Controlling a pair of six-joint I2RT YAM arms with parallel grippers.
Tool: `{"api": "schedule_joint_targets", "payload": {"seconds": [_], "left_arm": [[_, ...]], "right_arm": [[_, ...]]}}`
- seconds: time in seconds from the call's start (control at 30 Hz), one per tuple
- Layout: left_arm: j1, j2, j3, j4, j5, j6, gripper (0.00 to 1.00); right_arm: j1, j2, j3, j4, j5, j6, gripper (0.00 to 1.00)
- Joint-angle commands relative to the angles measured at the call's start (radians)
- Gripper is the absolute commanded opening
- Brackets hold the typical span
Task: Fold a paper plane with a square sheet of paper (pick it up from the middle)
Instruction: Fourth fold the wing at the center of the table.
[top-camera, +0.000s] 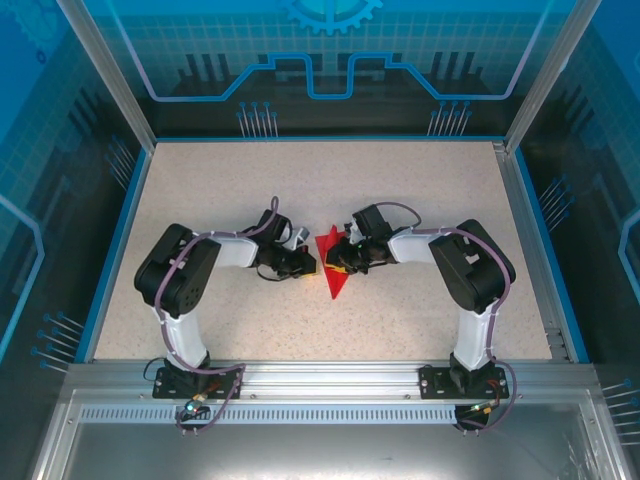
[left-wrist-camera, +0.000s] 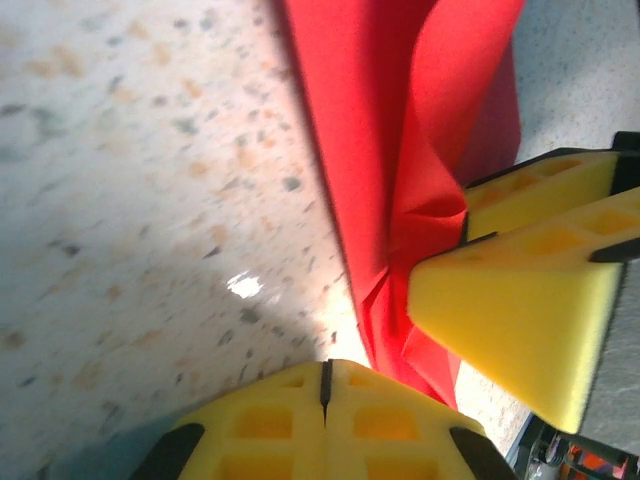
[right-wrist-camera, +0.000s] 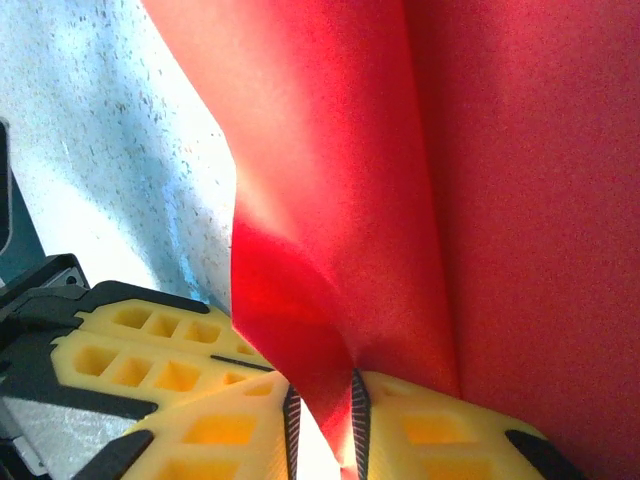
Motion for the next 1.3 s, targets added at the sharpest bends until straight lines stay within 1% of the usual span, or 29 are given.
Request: {"api": "schedule_joint_targets", "payload": {"seconds": [0.0,0.2,0.33,0.5,0.63,0.77,0.9,1.27], "left_arm": [[0.018,-0.035,-0.015,-0.099,-0.032,-0.022,0.0],[0.019,-0.082,0.017,-0.101,-0.027,-0.052,0.0],[0.019,-0.109,0.046,-0.102,-0.045,-0.07,0.0],[0.019,-0.091,0.086,-0.092,-0.051,-0.09,0.0],[0.019,-0.06,0.112,-0.075,-0.043,-0.107,0.0],[0.019,-0.036,0.129,-0.06,-0.032,-0.119,0.0],[0.015,-0.015,0.143,-0.055,-0.017,-0.123,0.0],[-0.036,0.066,0.194,-0.09,-0.005,-0.095,0.0]], "right_arm": [[0.007,0.024,-0.035,-0.025,0.014,-0.008,0.25],[0.007,0.015,-0.052,-0.009,0.011,-0.013,0.29],[0.002,0.009,-0.073,0.013,0.009,-0.003,0.31],[-0.004,0.004,-0.097,0.045,0.004,0.022,0.31],[-0.008,0.006,-0.099,0.06,-0.002,0.032,0.25],[-0.006,0.008,-0.099,0.047,0.0,0.027,0.1],[-0.009,0.012,-0.099,0.031,0.0,0.015,0.01],[-0.015,0.012,-0.099,0.041,-0.007,0.015,0.0]]}}
